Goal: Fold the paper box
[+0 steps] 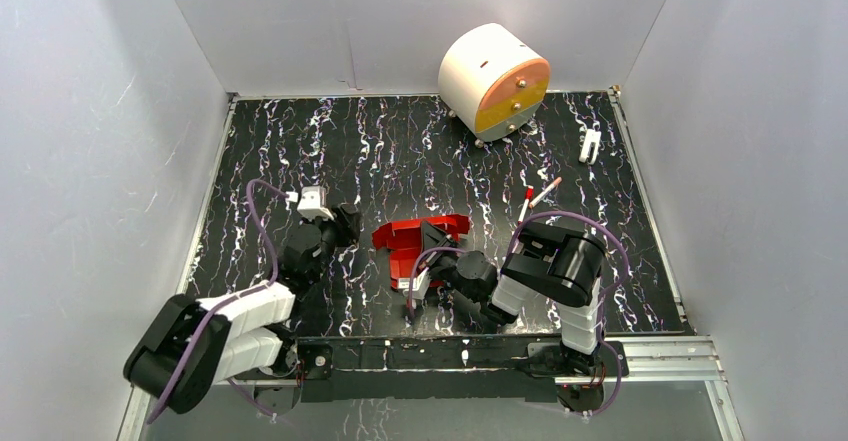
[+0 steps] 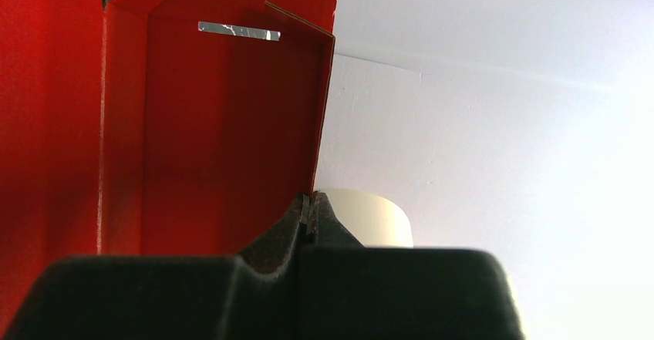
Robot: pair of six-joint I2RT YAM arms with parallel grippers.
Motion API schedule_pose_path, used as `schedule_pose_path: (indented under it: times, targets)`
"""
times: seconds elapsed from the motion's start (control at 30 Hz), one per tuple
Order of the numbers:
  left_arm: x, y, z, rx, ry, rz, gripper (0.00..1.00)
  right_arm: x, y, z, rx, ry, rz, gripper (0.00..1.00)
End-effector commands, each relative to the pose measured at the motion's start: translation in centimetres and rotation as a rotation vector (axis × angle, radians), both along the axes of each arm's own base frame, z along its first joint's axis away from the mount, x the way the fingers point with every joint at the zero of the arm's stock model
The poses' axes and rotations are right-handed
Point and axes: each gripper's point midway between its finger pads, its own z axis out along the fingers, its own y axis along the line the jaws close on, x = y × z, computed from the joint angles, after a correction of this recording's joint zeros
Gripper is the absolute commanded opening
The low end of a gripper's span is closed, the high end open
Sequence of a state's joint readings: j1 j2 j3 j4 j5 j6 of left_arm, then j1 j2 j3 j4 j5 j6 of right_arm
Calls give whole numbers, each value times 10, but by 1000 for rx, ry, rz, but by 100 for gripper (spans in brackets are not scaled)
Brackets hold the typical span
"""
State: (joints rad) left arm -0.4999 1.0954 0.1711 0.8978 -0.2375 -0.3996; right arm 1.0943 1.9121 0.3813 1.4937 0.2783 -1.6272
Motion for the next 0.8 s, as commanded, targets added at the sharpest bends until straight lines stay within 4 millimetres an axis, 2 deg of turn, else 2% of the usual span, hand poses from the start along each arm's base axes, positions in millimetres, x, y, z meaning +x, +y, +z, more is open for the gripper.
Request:
schedule_pose_path:
  times: [0.0, 0.1, 0.23, 0.37, 0.57, 0.77]
  targets:
    - [0, -18, -15, -34, 83, -100, 41, -3, 3, 11, 43, -17, 17, 0]
    - [-3, -26, -31, -21, 135, -152, 41, -3, 4, 12, 45, -13, 18, 0]
    - [-10, -45, -40, -13, 177, -269, 41, -3, 5, 11, 48, -5, 18, 0]
    - [-18, -58, -37, -14, 171, -363, 40, -2, 6, 12, 55, -2, 18, 0]
    - [-28, -70, -28, -23, 138, -462, 40, -1, 7, 10, 51, 13, 16, 0]
    - [-34, -79, -29, -25, 134, -521, 39, -1, 7, 10, 51, 13, 16, 0]
